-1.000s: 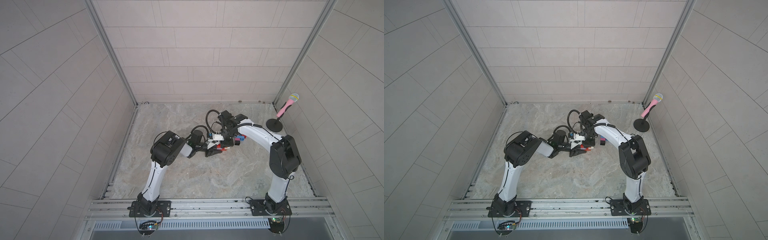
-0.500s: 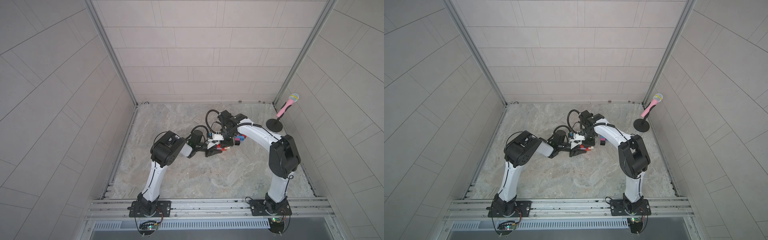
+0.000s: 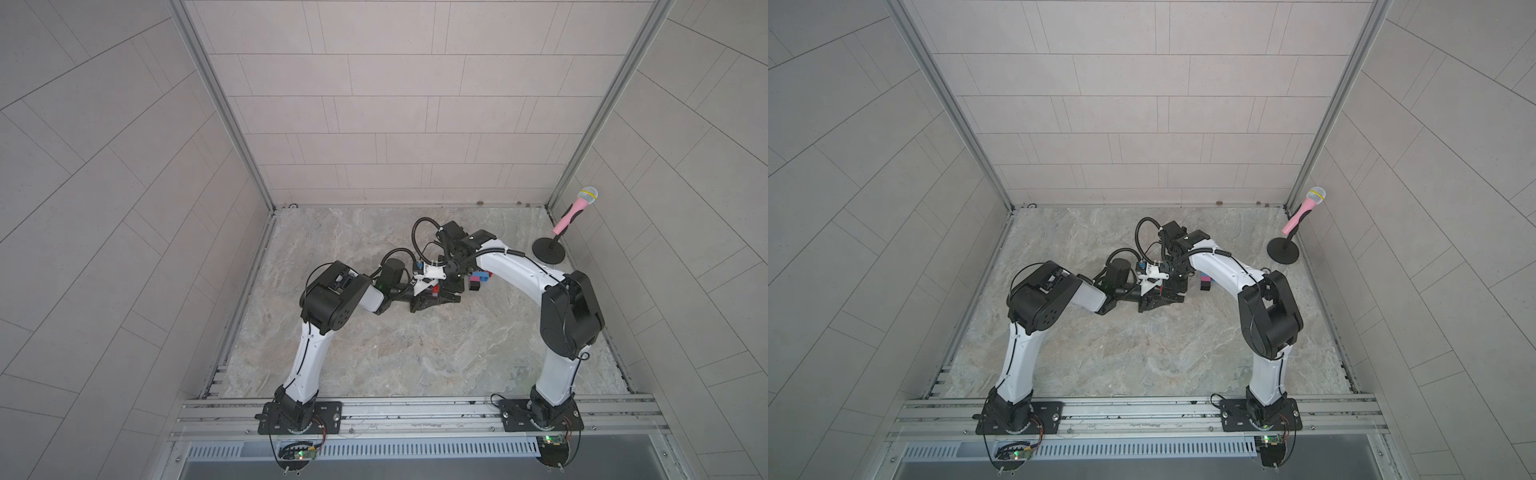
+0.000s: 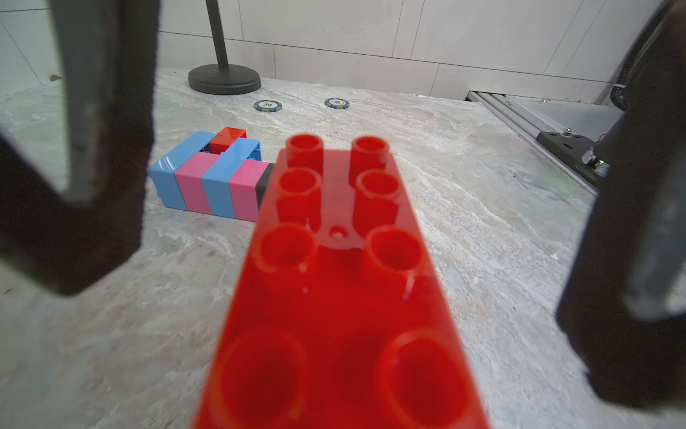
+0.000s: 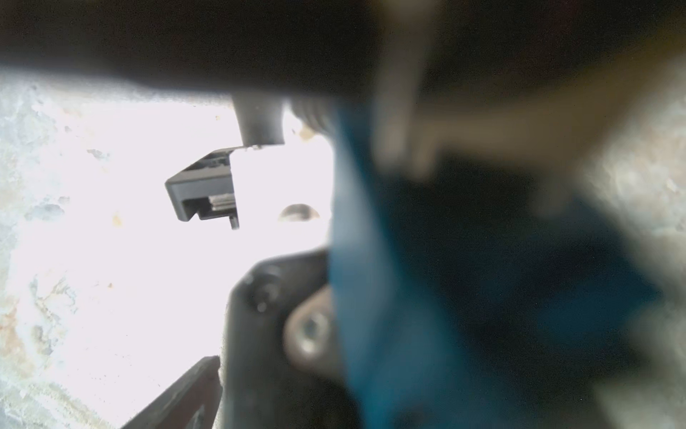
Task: Assemble the letter p with lego
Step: Assemble the lego brick with the lego brick, then place the lego brick at the center of the board.
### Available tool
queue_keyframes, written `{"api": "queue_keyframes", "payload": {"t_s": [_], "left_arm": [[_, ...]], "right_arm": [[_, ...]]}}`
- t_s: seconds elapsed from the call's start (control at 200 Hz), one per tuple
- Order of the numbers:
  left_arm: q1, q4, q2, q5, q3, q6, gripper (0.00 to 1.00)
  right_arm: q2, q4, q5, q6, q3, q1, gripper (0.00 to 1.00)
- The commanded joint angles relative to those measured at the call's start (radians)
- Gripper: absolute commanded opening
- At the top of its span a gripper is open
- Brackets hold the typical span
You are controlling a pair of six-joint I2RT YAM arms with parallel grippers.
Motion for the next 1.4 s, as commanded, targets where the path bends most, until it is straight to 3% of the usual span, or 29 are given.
{"api": "queue_keyframes", "payload": {"t_s": [0.0, 0.115, 0.22, 0.305, 0.405, 0.515, 0.635, 0.721, 0.821, 0.911, 1.196, 1.396], "left_arm": [[-0.022, -0.266, 0.028, -0.163, -0.059, -0.024, 0.0], [-0.025, -0.37, -0.082, -0.274, -0.043, -0.118, 0.02], [-0.025, -0.612, -0.187, -0.353, 0.033, -0.228, 0.02], [-0.025, -0.855, -0.247, -0.341, 0.121, -0.299, 0.02], [-0.026, -0.998, -0.286, -0.245, 0.178, -0.418, 0.02], [-0.031, -0.928, -0.311, -0.111, 0.171, -0.61, 0.0], [-0.037, -0.646, -0.308, 0.035, 0.142, -0.897, 0.0], [-0.034, -0.464, -0.27, 0.057, 0.147, -1.107, 0.0], [-0.035, -0.348, -0.201, 0.069, 0.185, -1.235, 0.0], [-0.03, -0.389, -0.151, 0.052, 0.23, -1.237, 0.0], [0.012, -0.741, -0.074, -0.028, 0.36, -1.07, 0.06], [0.029, -0.766, -0.011, 0.001, 0.405, -1.07, 0.1]], "right_arm": [[-0.079, 0.054, 0.128, 0.119, -0.044, -0.037, 1.0], [-0.245, 0.17, 0.188, 0.249, -0.088, -0.044, 1.0], [-0.399, 0.333, 0.314, 0.487, -0.165, -0.054, 0.99], [-0.481, 0.364, 0.338, 0.746, -0.187, -0.115, 0.99], [-0.549, 0.369, 0.17, 1.051, -0.246, -0.267, 0.99], [-0.597, 0.435, -0.02, 1.231, -0.361, -0.42, 1.0], [-0.621, 0.467, -0.067, 1.256, -0.46, -0.473, 0.99], [-0.618, 0.471, -0.085, 1.26, -0.482, -0.48, 1.0], [-0.609, 0.464, -0.117, 1.264, -0.475, -0.482, 1.0], [-0.608, 0.452, -0.12, 1.259, -0.468, -0.482, 1.0], [-0.587, 0.441, -0.113, 1.243, -0.462, -0.483, 1.0], [-0.568, 0.438, -0.115, 1.237, -0.458, -0.488, 1.0]]}}
